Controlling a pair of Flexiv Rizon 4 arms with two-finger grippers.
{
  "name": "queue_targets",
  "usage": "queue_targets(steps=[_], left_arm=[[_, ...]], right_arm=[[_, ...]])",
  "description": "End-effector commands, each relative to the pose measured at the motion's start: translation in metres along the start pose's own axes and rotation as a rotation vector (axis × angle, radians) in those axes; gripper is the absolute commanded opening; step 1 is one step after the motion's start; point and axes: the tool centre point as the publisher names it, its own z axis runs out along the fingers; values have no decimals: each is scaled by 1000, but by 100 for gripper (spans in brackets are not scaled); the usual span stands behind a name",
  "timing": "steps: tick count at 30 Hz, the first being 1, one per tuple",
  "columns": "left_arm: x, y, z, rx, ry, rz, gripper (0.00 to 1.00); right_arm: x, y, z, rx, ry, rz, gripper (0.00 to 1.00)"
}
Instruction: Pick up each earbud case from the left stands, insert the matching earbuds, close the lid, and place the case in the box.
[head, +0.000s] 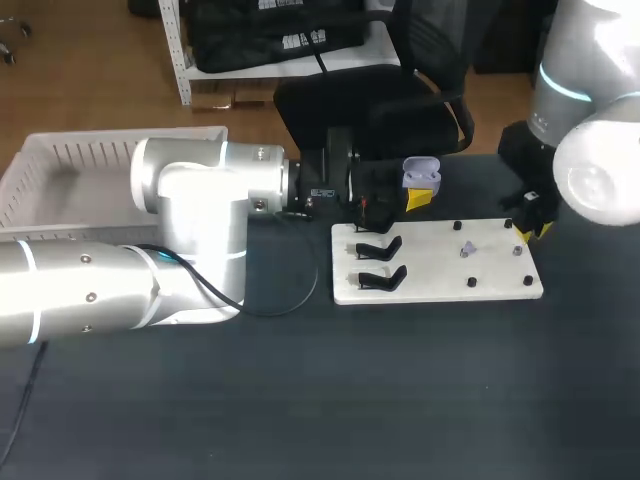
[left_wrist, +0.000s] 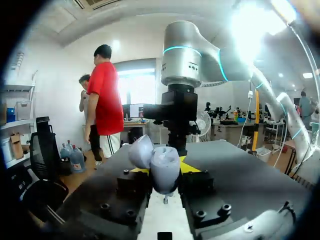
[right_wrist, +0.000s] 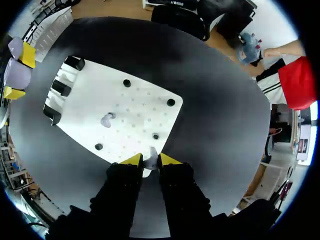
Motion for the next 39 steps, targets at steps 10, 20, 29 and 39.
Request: queue_targets(steps=[10, 20, 29, 39], left_arm=[[1, -2, 0, -8, -4, 4, 0], [1, -2, 0, -8, -4, 4, 0], [1, -2, 0, -8, -4, 4, 0], [1, -2, 0, -8, -4, 4, 0]], right_arm=[[24, 28, -86, -13, 19, 39, 0], [25, 43, -116, 17, 11, 58, 0], [25, 43, -116, 17, 11, 58, 0], [23, 40, -115, -36, 26, 459, 0]])
